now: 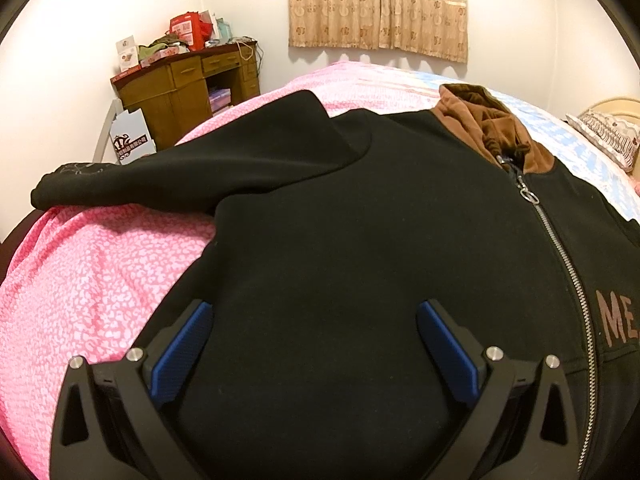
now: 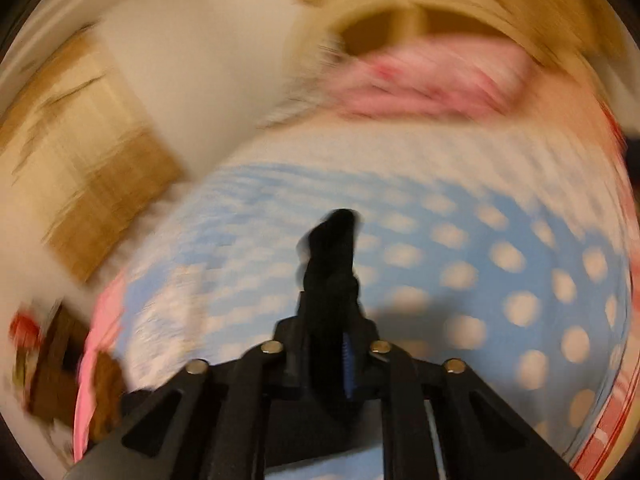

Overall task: Fold large clothes
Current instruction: 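Carry the sleeve across the hoodie front with the right tool and release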

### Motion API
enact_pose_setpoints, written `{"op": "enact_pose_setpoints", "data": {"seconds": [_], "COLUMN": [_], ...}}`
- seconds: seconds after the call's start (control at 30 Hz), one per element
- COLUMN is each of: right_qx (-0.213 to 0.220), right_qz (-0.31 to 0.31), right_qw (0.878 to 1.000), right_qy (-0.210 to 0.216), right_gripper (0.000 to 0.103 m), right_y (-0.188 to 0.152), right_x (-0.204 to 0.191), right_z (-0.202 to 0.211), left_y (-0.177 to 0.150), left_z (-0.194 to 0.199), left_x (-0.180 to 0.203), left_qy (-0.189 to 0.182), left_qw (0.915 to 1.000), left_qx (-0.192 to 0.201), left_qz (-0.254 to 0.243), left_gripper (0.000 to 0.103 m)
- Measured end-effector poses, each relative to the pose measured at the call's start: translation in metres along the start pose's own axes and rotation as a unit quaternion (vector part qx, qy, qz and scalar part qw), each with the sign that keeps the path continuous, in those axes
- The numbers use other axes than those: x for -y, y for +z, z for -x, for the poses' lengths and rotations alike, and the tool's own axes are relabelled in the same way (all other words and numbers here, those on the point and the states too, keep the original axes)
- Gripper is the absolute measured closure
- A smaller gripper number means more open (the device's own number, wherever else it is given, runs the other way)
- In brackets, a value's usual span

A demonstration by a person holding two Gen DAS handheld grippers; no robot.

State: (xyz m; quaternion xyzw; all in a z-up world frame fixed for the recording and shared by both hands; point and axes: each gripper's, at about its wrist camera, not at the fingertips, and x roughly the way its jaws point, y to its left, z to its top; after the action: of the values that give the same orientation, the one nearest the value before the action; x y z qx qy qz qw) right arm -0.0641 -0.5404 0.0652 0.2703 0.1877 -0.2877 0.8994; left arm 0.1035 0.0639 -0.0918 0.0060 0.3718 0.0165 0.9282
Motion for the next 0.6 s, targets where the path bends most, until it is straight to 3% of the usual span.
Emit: {"op": "enact_pose_setpoints", "data": {"seconds": [0.07, 0.17, 0.27, 0.33, 0.5, 0.6], "right_qx": [0.016, 0.011, -0.009, -0.045, -0.143, -0.178], "right_qz": [0.072, 0.158, 0.205, 0.238, 0.298, 0.302], "right_qw": [0.996, 0.981, 0.963, 0.944, 0.901, 0.887], "right_qy": [0.039, 0.111, 0.176, 0.223, 0.280, 0.300], "right_gripper": [0.094, 0.095, 0.095, 0.095, 0.095, 0.095], "right_y": [-0.001, -0.023, -0.068, -0.114, -0.224, -0.264], "right_x": [-0.066, -0.169, -0.255, -0.309, -0.381, -0.395], "right_z": [0.019, 0.034, 0.033, 0.025, -0.010, -0.030], "left_y": [0.000, -0.001, -0.002, -0.002, -0.002, -0.003], "left_z": [0.000, 0.001, 0.001, 0.001, 0.001, 0.001], "left_x": [-0.001, -0.002, -0.004, -0.003, -0.003, -0.004], "left_qy": [-0.002, -0.007, -0.012, -0.013, -0.018, -0.020], "left_qw": [1.0000, 1.0000, 0.9999, 0.9999, 0.9998, 0.9997], "left_qx": [0.002, 0.005, 0.006, 0.007, 0.010, 0.012], "left_qz": [0.001, 0.004, 0.006, 0.006, 0.008, 0.009], "left_gripper": [0.000, 0.000, 0.000, 0.000, 0.000, 0.000]}}
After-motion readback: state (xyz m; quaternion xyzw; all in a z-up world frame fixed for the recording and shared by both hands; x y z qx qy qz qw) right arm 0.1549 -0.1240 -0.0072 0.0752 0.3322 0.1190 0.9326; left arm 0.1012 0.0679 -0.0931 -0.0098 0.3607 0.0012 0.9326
